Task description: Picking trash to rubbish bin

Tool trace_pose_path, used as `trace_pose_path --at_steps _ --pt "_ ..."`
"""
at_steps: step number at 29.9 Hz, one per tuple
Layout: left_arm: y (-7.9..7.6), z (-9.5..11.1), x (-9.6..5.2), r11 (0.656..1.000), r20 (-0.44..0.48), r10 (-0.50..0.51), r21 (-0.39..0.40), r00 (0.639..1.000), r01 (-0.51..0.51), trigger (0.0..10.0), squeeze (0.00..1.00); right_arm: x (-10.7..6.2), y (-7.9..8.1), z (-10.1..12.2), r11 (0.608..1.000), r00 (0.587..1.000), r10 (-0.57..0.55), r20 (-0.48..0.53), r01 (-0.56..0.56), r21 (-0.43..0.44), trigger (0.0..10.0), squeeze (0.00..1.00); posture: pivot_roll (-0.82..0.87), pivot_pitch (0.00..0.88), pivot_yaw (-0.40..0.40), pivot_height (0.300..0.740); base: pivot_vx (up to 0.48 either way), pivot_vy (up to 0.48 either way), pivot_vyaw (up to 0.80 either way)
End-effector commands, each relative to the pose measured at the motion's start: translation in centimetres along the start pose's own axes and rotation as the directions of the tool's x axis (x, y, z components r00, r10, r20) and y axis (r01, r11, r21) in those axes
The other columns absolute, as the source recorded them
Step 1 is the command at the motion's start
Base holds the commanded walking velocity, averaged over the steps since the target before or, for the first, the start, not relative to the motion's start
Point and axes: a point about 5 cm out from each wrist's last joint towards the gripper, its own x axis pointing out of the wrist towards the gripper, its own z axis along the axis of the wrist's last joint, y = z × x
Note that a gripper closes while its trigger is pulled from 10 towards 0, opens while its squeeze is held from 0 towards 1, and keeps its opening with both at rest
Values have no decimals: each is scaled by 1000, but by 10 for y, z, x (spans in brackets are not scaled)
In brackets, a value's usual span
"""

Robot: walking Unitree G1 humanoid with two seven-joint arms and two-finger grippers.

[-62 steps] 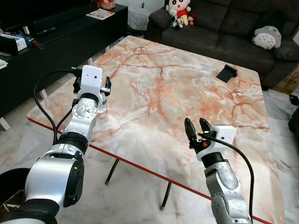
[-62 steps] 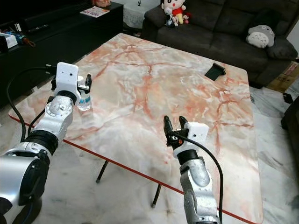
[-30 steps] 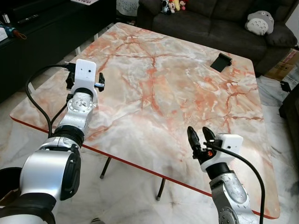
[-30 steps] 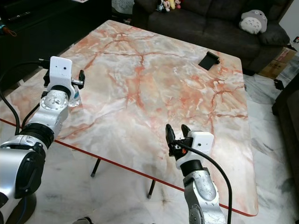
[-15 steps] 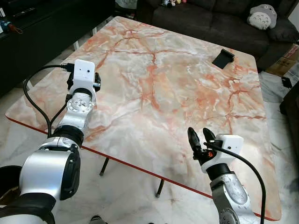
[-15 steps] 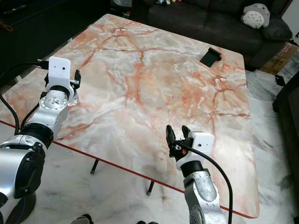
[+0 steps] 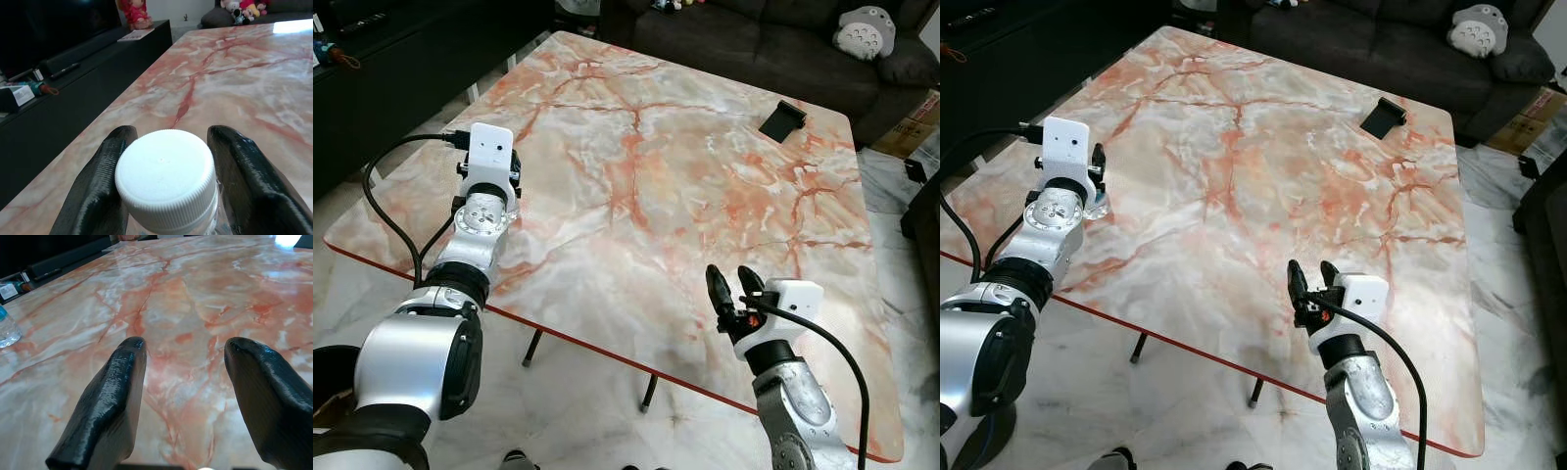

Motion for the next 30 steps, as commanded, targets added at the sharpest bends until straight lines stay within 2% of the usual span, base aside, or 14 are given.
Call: trace_pose_path --at_steps 1,4,5,6,7,14,22,23,25,30 --pt "-8 14 2 1000 63 -27 14 998 26 0 0 0 -7 -2 1000 1000 -24 -8 24 -12 10000 0 24 140 -176 740 0 0 0" --pt "-10 12 1 999 66 -43 21 997 42 0 0 4 -7 -2 1000 1000 -23 -7 23 -11 10000 0 32 131 -173 740 0 0 0" --pt "-12 12 0 999 70 -48 28 996 46 4000 0 6 -7 -3 1000 1000 -23 -8 23 -11 10000 0 36 123 -171 740 0 0 0" --pt "-12 12 0 999 70 -48 28 996 46 4000 0 6 -7 -3 1000 1000 -23 -8 23 -11 10000 0 36 123 -171 740 0 0 0" --pt "-14 11 -1 998 74 -57 30 996 55 10000 0 8 -7 -4 1000 1000 -22 -6 22 -11 10000 0 38 118 -169 740 0 0 0" --pt "-29 2 -12 993 100 -113 -19 989 116 10000 0 18 -14 -2 999 999 -41 12 42 -24 10000 0 58 70 -153 740 0 0 0" --pt "-31 0 -13 992 101 -115 -30 988 119 10000 0 20 -15 -1 999 999 -45 16 45 -26 10000 0 58 70 -153 740 0 0 0" --pt "-34 -22 -28 993 71 -100 -48 992 104 10000 0 33 -27 5 996 996 -82 42 83 -36 10000 0 84 15 -137 740 0 0 0" --pt "-32 -35 -38 994 54 -78 -76 996 81 10000 0 41 -33 10 994 993 -102 66 105 -39 10000 0 91 1 -133 740 0 0 0" --pt "-29 -37 -42 994 64 -62 -90 996 68 10000 0 46 -35 13 992 991 -111 79 115 -48 10000 0 97 0 -132 740 0 0 0"
